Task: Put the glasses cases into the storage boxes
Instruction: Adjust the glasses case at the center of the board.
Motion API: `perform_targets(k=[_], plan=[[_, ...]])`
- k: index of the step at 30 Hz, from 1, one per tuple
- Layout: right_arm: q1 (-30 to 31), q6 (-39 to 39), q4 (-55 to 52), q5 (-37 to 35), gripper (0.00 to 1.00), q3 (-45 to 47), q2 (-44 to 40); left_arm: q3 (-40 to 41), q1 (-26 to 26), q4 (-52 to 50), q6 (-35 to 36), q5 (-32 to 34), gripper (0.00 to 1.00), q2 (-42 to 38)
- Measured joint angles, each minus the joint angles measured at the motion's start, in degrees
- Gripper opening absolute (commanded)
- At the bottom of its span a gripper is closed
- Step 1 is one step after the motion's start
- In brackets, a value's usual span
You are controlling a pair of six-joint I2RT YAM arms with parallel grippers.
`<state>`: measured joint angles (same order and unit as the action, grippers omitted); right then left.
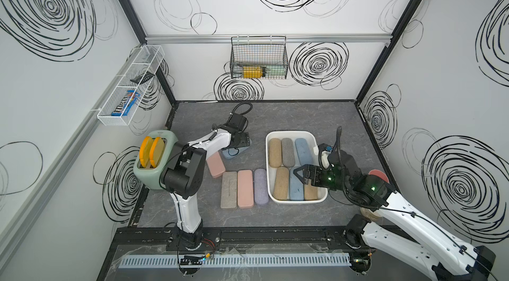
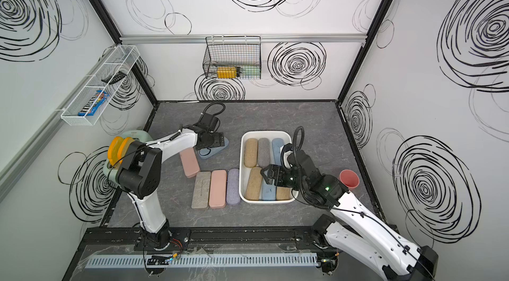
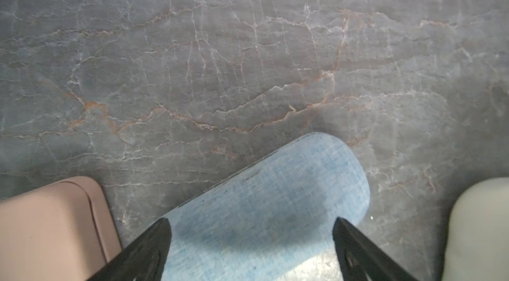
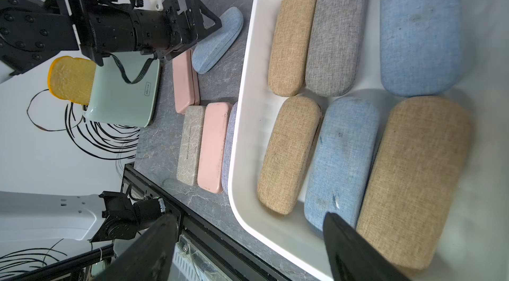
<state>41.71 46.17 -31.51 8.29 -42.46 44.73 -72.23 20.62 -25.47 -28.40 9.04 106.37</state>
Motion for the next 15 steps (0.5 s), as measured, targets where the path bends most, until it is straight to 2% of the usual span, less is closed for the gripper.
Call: perform_targets(k=[8,15], plan=[[0.0,0.0,0.0,0.0,0.96,-1.2,-0.3,1.6,0.8,-0.9,2.3,-1.0,0.96,-0.2],[0.0,0.1,0.0,-0.1,0.99,-1.4,-0.8,-0.7,2.5,-4.4,4.7,2.0,0.96,0.6]])
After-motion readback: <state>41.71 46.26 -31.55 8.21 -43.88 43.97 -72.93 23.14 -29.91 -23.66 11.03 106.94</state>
